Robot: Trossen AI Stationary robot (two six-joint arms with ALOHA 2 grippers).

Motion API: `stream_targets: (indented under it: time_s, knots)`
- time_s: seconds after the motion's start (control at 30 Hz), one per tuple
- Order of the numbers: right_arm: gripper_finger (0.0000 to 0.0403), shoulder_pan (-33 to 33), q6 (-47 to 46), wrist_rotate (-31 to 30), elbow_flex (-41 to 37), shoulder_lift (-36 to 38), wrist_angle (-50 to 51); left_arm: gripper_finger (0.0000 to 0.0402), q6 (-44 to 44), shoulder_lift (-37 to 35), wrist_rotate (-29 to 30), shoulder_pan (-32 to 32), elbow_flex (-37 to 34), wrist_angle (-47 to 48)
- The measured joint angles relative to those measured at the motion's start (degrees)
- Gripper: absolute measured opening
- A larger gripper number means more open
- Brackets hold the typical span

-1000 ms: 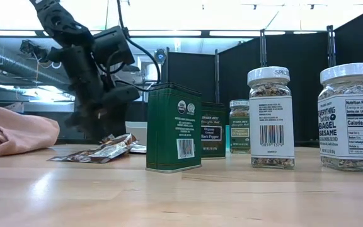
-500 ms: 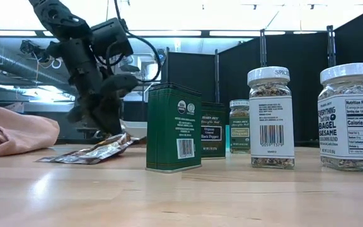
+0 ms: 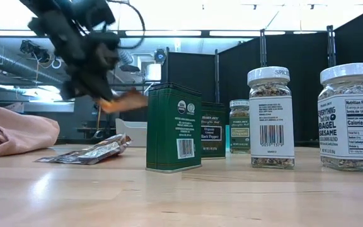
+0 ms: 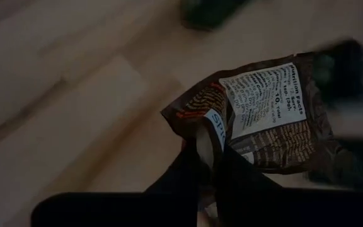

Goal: Sort spices by type
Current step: Put the top orange spice pack into the green bin

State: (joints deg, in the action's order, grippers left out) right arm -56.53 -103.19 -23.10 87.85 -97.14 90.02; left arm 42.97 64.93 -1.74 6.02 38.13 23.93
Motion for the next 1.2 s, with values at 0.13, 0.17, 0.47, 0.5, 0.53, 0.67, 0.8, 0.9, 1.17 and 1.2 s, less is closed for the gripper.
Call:
stream_targets:
  time_s: [0.13,0.17,0.47,0.5,0.53,0.67,0.8,0.9,1.17,1.2]
  knots:
    - [0.0374,0.0,1.1,-0.6,0.0,0.0,0.0,0.0016,-3.3,-7.1,-8.3,-0.2,0.0,5.3]
    - [0.0374,0.0,1.5,-0.9,0.0,0.0,0.0,0.0016,-3.8,-8.9,-10.5,-0.4,0.0,6.3]
    - [0.0374,0.1,2.8,-3.0,0.0,0.0,0.0,0.0017,-3.4,-22.3,-18.5,-9.4,2.7,16.5]
    - [0.0374,0.1,2.9,-3.5,0.0,0.0,0.0,0.0017,-3.4,-23.0,-18.0,-10.9,3.5,17.9]
    - [0.0374,0.1,2.9,-4.1,0.0,0.0,0.0,0.0017,-3.4,-23.4,-17.6,-12.5,4.2,18.8]
    - [0.0374,0.6,2.9,-4.5,0.0,0.0,0.0,0.0017,-2.5,-23.4,-17.1,-19.4,7.0,19.8]
    - [0.0374,1.4,2.9,-4.5,0.0,0.0,0.0,0.0017,2.1,-22.8,-16.8,-26.7,8.3,19.5]
    - [0.0374,1.9,2.9,-4.5,0.0,0.0,0.0,0.0017,7.0,-22.8,-15.6,-32.8,8.3,19.6]
    - [0.0374,2.8,2.8,-4.6,-2.2,0.0,0.0,0.0017,14.6,-20.4,-6.7,-47.4,8.3,19.7]
    - [0.0374,3.0,2.6,-4.5,-2.7,0.0,-0.1,0.0017,15.0,-19.7,-6.1,-48.8,8.3,19.6]
